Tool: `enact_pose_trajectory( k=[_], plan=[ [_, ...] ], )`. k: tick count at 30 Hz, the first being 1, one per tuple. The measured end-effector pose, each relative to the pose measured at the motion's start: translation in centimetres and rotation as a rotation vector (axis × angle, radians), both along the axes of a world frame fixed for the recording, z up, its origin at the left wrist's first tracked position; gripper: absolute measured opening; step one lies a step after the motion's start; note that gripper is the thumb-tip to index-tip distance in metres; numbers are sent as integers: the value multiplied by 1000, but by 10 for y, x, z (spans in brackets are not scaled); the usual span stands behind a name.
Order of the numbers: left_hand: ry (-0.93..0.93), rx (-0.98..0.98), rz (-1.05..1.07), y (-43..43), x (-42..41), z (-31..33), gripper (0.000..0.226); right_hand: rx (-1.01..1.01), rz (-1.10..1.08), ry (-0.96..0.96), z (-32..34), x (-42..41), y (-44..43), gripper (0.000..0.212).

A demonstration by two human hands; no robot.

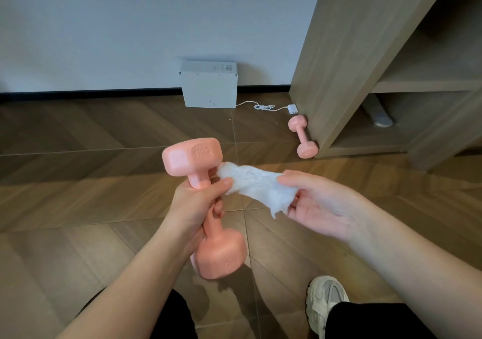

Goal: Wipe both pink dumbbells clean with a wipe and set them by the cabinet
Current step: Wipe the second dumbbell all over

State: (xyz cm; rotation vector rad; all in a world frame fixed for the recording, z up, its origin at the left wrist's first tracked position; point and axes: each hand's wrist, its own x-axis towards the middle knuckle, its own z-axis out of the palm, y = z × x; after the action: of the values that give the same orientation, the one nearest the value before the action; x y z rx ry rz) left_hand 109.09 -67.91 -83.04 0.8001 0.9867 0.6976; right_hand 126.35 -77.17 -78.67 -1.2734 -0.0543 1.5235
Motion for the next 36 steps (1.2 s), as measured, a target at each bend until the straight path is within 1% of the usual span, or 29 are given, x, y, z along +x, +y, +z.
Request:
enact_pose_trajectory(
  k=[2, 4, 6, 9, 10, 12, 14, 15, 16, 17, 18, 20, 21, 22, 23, 25, 27, 31, 33, 36],
  plan=[
    [14, 21, -9, 1, 0, -1, 16, 54, -17, 67, 0, -6, 1, 23],
    [9, 41, -22, 1, -1, -3, 16, 75, -42, 92, -2, -11, 2, 27],
    [7, 48, -27, 2, -1, -5, 16, 56, -4, 63, -2, -14, 4, 30],
    [16, 56, -34, 4, -2, -7, 15, -18, 124, -7, -2, -17, 3, 42],
    [19, 58, -34, 5, -3, -8, 15, -32, 133, -21, -1, -18, 2, 41],
    [32, 63, -30, 5, -4, -9, 15, -17, 61, -29, -2, -19, 0, 32],
    [59, 82, -30, 5, -3, -10, 15, 71, -71, -29, 0, -17, 1, 27],
    [86, 96, -34, 5, -3, -12, 16, 142, -112, -70, 1, -15, 2, 24],
    [125, 109, -41, 4, -4, -13, 18, 223, -121, -160, 5, -13, 2, 22],
    [174, 127, -55, 4, -4, -14, 23, 287, -104, -311, 8, -12, 2, 25],
    [222, 150, -74, 2, -4, -14, 26, 299, -67, -515, 12, -12, 2, 28],
    [269, 197, -107, -4, -1, -13, 27, 261, -38, -949, 16, -13, 3, 25],
    [277, 206, -108, -8, 1, -12, 26, 311, -12, -1096, 17, -15, 3, 28],
    [282, 205, -99, -12, 4, -10, 26, 381, 50, -1180, 16, -19, 3, 32],
    [284, 203, -82, -16, 5, -9, 27, 439, 146, -1210, 12, -23, 2, 36],
    [283, 204, -79, -20, 7, -7, 33, 490, 364, -1183, 5, -33, -2, 41],
    [282, 227, -108, -20, 5, -5, 35, 483, 475, -1133, 4, -36, -3, 44],
    [379, 451, -162, -20, 4, -7, 29, 408, 474, -1054, 7, -29, 3, 41],
    [388, 461, -138, -19, 5, -9, 26, 456, 500, -1067, 6, -30, -1, 42],
    [364, 401, -102, -16, 3, -11, 30, 521, 522, -1091, 2, -34, -7, 48]
  ],
)
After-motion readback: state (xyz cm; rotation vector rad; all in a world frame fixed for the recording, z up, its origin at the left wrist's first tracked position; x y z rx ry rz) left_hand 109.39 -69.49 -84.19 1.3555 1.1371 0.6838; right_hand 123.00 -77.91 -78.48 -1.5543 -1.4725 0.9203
